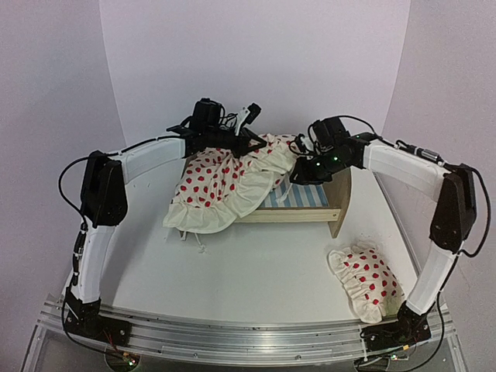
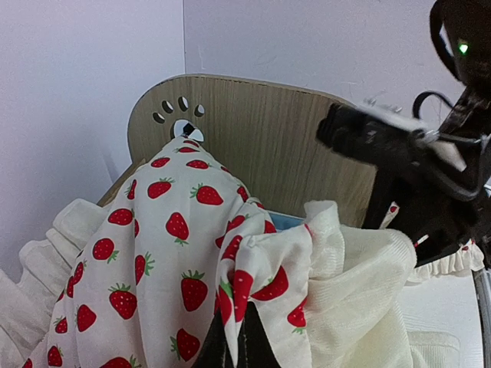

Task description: Set up the pet bed

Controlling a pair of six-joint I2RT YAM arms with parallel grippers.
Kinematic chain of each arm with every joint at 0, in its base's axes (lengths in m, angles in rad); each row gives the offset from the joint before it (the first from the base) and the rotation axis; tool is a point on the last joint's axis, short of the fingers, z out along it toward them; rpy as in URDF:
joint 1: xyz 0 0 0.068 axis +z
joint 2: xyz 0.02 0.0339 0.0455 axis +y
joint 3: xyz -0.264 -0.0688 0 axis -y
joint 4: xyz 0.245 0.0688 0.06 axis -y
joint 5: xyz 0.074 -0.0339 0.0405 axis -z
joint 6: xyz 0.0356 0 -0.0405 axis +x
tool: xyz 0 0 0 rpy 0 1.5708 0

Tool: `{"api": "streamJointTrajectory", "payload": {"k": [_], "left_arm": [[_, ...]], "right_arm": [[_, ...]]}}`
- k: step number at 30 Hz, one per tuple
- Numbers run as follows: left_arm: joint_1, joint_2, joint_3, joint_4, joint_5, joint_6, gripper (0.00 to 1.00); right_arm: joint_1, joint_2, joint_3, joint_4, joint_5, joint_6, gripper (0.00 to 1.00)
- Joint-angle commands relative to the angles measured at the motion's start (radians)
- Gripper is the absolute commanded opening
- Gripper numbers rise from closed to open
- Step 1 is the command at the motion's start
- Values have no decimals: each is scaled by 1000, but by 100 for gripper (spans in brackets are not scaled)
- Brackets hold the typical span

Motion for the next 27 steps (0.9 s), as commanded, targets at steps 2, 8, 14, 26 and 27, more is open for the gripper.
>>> {"api": "streamJointTrajectory", "payload": {"k": [2, 8, 14, 26, 27], "left_arm": [[21, 1, 36, 59, 35, -11, 0], [28, 2, 14, 89, 46, -15, 0], [31, -1, -1, 103, 49, -24, 0], [32, 14, -14, 149, 79, -38, 0], [30, 16, -17, 166, 89, -41, 0]], "right_arm": [[-9, 117, 45, 182, 58, 86, 27], [-12, 158, -1, 317, 123, 129, 40], [-18, 204, 14, 348, 136, 139, 3], [-18, -64, 44, 41, 453, -26, 0], [-18, -69, 53, 14, 472, -45, 0]]}}
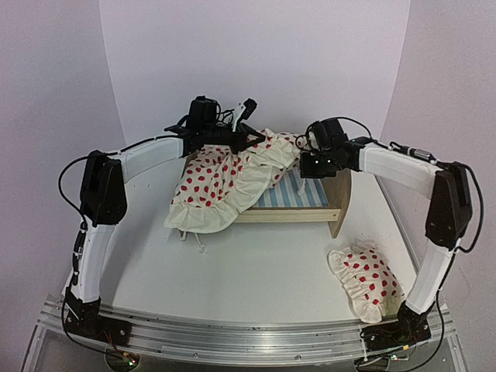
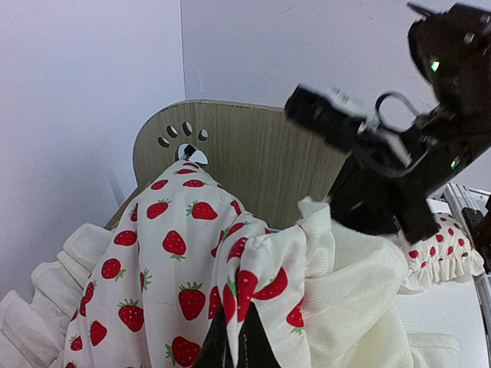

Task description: Set up the pet bed

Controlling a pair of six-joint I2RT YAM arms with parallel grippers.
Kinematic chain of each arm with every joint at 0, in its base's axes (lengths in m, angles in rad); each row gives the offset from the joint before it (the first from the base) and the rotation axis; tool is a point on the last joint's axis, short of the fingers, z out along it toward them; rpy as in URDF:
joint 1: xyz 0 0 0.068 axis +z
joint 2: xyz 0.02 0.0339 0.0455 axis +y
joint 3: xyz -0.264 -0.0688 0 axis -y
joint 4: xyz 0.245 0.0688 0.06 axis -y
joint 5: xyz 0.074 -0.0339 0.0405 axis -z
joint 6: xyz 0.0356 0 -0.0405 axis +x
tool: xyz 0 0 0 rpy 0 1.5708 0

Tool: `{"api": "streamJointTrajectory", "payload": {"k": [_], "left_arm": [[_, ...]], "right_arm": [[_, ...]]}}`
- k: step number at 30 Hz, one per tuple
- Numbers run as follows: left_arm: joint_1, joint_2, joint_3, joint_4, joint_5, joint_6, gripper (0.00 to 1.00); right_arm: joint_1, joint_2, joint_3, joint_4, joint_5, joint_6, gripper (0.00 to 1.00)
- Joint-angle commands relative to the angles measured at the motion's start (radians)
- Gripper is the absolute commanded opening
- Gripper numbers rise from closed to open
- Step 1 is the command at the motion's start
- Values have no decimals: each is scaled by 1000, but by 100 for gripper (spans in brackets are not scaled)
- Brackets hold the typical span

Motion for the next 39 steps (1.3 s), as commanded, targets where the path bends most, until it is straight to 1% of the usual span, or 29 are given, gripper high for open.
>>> {"api": "streamJointTrajectory", "payload": {"k": [1, 3, 4, 5, 9, 11, 13, 15, 17, 19, 22, 23, 25, 26, 27, 28, 30, 32, 35, 39], "left_arm": [[2, 12, -16, 95, 49, -22, 0], [-5, 21, -16, 111, 52, -21, 0], [-7, 24, -17, 118, 50, -23, 0], [-8, 30, -18, 126, 49, -31, 0], [-9, 51, -16, 143, 58, -33, 0], [-20, 56, -27, 137, 79, 8, 0], [-36, 51, -60, 141, 89, 66, 0], [-41, 46, -93, 161, 113, 76, 0], [-41, 49, -107, 171, 144, 68, 0], [-33, 51, -109, 157, 195, 80, 0], [-22, 46, -104, 88, 282, 165, 0], [-19, 44, -100, 34, 300, 220, 0], [-16, 41, -88, -59, 325, 329, 0], [-16, 39, -84, -94, 327, 373, 0], [-15, 38, -80, -119, 326, 404, 0], [-14, 36, -77, -140, 324, 429, 0], [-9, 34, -73, -160, 321, 451, 0], [-5, 32, -73, -158, 313, 453, 0], [-4, 32, -75, -149, 304, 452, 0], [-4, 31, -84, -118, 309, 418, 0]], "right_arm": [[-3, -109, 73, -159, 170, -107, 0], [-4, -121, 73, -186, 149, -114, 0], [-3, -131, 68, -195, 99, -115, 0], [-3, -142, 62, -201, 24, -116, 0], [-3, -209, -10, -246, -383, -129, 0], [-1, -255, -107, -258, -461, -114, 0], [13, -303, -209, -258, -475, -91, 0], [50, -325, -287, -246, -491, -73, 2], [98, -321, -341, -209, -534, -54, 12], [117, -307, -364, -194, -563, -38, 29], [114, -343, -384, -191, -497, -43, 40], [111, -360, -385, -189, -478, -50, 44], [99, -380, -374, -191, -460, -60, 47], [90, -384, -365, -191, -455, -61, 47], [79, -383, -356, -190, -441, -60, 44], [69, -380, -345, -188, -414, -56, 40], [60, -361, -325, -179, -344, -47, 28], [60, -329, -316, -163, -275, -49, 21], [59, -288, -336, -111, -274, -66, 21], [61, -292, -397, 23, -330, -121, 29]]}}
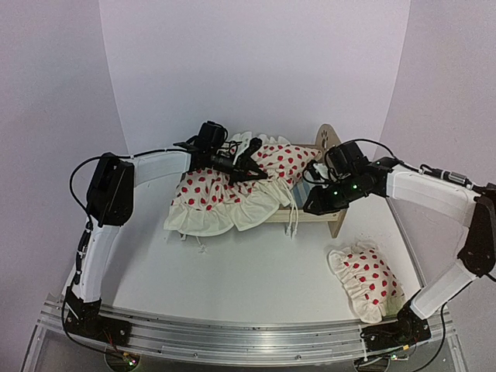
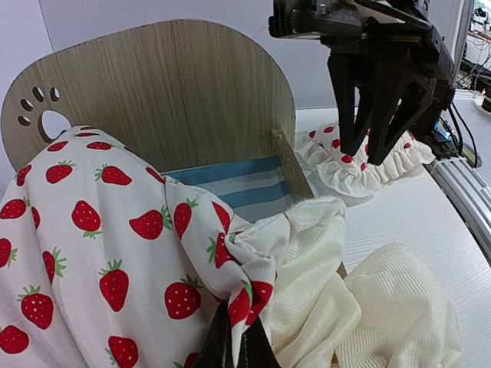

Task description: Set up the pet bed

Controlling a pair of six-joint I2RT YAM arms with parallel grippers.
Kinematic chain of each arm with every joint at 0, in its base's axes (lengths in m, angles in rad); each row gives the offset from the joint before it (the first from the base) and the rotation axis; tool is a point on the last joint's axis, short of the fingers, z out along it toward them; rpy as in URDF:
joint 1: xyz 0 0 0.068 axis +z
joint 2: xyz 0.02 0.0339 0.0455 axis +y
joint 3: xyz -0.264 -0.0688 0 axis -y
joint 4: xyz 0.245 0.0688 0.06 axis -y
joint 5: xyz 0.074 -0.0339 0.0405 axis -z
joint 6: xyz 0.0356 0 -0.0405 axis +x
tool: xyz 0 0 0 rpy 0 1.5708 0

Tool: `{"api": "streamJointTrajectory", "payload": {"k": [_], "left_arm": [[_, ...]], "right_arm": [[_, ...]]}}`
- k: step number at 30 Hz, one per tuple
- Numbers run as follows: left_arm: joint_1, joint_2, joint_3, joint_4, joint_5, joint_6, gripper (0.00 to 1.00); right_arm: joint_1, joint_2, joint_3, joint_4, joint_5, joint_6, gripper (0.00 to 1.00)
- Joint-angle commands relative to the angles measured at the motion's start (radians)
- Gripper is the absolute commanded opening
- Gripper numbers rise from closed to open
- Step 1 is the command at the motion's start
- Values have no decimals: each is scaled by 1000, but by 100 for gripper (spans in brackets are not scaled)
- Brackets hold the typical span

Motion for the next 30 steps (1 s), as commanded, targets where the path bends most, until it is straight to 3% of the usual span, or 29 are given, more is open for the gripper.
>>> {"api": "streamJointTrajectory", "payload": {"k": [1, 9, 21, 23, 28, 30], "left_arm": [[10, -26, 29, 3, 18, -1, 0], [11, -32, 19, 21, 2, -6, 0], [9, -27, 16, 49, -7, -35, 0], [9, -25, 17, 53, -8, -37, 0], [10, -25, 20, 58, -8, -43, 0], [9, -25, 20, 60, -2, -50, 0]], "right_arm": [[4, 4, -49, 173, -22, -79, 31], [5, 99, -7, 200, 0, -230, 33], [5, 186, 52, 208, 38, -253, 27], [5, 189, 54, 212, 42, -254, 24], [5, 176, 63, 212, 105, -269, 1], [5, 145, 77, 193, 183, -273, 0]]}}
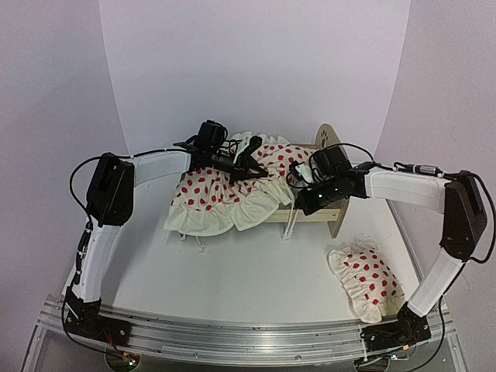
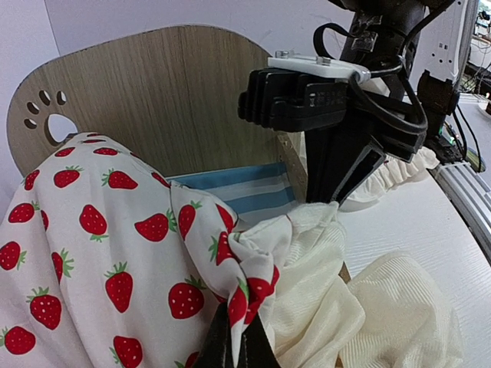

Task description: Set up the pet bed

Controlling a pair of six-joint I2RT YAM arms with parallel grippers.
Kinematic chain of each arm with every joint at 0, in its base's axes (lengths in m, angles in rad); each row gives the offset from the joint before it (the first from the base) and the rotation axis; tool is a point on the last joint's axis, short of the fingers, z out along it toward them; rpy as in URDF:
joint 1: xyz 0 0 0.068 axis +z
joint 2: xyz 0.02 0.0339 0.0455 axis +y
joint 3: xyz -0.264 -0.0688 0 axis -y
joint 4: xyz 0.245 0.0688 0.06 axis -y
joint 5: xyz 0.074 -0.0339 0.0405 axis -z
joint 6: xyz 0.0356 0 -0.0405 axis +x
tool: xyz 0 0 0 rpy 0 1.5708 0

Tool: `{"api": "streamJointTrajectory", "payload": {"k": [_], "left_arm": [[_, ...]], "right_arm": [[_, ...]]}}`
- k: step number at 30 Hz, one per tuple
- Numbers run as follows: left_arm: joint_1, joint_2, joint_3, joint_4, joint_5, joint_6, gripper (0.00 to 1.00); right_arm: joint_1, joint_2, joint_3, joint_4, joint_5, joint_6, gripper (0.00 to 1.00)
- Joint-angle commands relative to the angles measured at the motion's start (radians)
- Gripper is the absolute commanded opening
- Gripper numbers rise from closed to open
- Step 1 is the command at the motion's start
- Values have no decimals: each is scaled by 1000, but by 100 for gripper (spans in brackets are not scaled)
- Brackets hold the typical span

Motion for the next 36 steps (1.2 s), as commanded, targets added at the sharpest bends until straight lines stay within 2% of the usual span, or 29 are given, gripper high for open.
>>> {"api": "streamJointTrajectory", "payload": {"k": [1, 5, 13, 20, 25, 36], "left_arm": [[7, -26, 20, 29, 8, -24, 0], [-5, -23, 20, 43, 7, -40, 0], [-64, 0, 21, 151, -2, -147, 0], [-106, 22, -9, 328, -27, -248, 0], [-116, 29, -26, 369, -41, -271, 0], [-133, 48, -27, 381, -56, -276, 0]], "right_arm": [[6, -47, 59, -27, 170, -26, 0], [5, -110, 103, -97, 397, -82, 0], [5, -112, 166, -151, 661, -189, 0], [5, -81, 246, -145, 728, -280, 0], [5, -88, 270, -125, 740, -364, 0], [5, -98, 97, -111, 703, -328, 0]]}}
